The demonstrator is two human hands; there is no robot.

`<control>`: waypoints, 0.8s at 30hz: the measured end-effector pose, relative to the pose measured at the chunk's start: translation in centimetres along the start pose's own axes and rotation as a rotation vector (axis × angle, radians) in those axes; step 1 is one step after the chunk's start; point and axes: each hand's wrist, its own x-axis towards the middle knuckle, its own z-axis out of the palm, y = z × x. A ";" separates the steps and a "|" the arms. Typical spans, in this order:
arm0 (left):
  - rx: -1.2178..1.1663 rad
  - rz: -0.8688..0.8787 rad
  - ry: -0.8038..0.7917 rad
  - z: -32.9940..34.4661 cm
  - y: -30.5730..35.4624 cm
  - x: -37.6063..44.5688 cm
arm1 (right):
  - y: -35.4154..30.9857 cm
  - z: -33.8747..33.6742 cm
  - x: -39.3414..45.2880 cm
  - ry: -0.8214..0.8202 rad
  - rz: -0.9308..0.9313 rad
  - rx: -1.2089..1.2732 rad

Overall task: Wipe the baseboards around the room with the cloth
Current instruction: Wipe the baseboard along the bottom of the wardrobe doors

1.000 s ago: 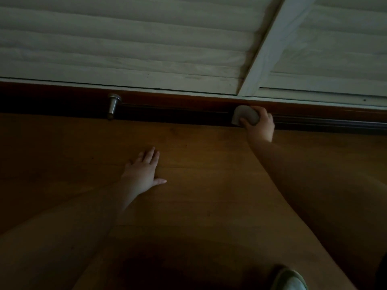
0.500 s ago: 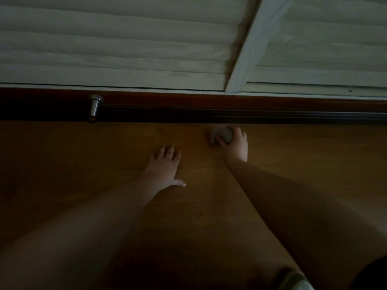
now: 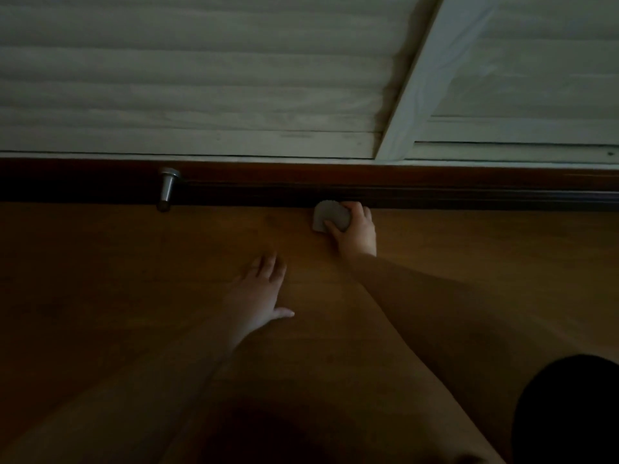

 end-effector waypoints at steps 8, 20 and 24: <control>0.040 0.053 0.034 -0.6 3.0 2.1 | 4.5 -5.0 0.5 0.121 0.109 0.031; 0.051 0.159 -0.069 -3.3 6.3 5.4 | 8.9 -16.6 1.9 0.219 0.209 -0.266; 0.077 0.167 -0.029 -3.0 5.6 5.3 | 7.2 -11.1 0.0 0.107 0.077 -0.186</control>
